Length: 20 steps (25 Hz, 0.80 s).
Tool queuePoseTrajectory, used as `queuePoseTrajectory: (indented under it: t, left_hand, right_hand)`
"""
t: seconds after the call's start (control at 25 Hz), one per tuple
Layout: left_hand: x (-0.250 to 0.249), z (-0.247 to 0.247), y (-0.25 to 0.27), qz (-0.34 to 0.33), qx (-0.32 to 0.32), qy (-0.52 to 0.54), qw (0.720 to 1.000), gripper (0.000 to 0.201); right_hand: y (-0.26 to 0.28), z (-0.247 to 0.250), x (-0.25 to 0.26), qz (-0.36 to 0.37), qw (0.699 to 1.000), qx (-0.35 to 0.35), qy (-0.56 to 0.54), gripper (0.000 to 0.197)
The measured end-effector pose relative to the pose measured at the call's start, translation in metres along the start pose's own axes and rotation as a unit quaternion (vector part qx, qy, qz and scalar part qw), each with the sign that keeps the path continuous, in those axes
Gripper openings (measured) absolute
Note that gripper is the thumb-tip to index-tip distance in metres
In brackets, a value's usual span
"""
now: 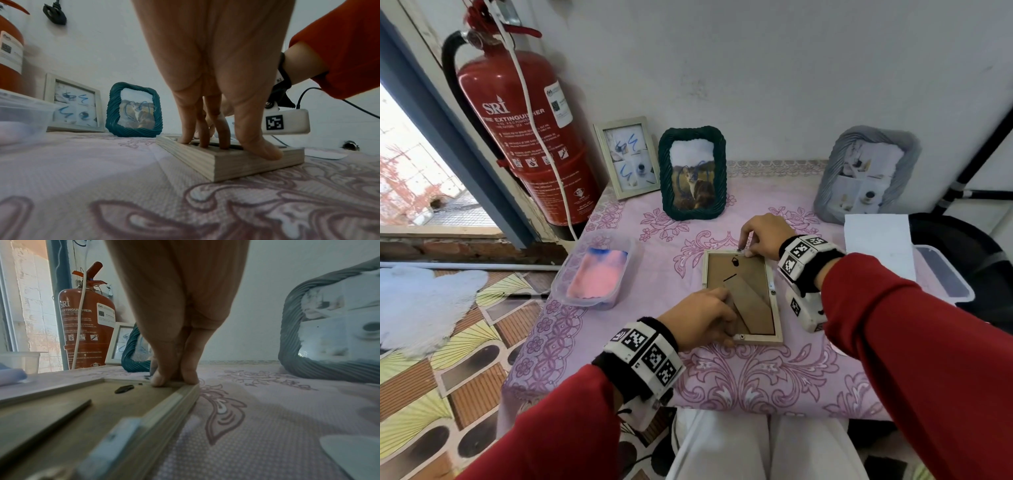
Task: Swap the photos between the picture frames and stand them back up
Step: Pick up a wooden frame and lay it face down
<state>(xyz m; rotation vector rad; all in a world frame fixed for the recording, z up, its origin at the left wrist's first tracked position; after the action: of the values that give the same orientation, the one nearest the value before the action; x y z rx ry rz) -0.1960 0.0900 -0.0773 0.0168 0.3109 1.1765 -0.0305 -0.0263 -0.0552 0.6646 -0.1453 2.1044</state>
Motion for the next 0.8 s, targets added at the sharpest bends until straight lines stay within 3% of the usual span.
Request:
queuePoseTrajectory:
  t: [0.6, 0.8]
  left_hand:
    - [-0.006, -0.006, 0.005, -0.015, -0.061, 0.039, 0.997, 0.011]
    - [-0.002, -0.012, 0.008, 0.02, -0.068, 0.079, 0.994, 0.015]
  right_hand:
    - [-0.004, -0.002, -0.007, -0.008, 1.0, -0.016, -0.001, 0.018]
    - [0.003, -0.011, -0.015, 0.007, 1.0, -0.027, 0.01, 0.017]
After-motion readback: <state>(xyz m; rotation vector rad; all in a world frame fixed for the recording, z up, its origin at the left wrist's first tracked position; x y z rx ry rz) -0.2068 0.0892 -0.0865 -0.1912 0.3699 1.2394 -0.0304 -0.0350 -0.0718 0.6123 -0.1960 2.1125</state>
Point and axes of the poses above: each hand's wrist, its own y-axis away from the middle knuckle, its own z-axis out of the back of the hand, x = y × z, the point moved 1 cm from there along -y, towards the middle knuckle, and after that the axes turned 11 degrees about -y, right-handed, at the moved point
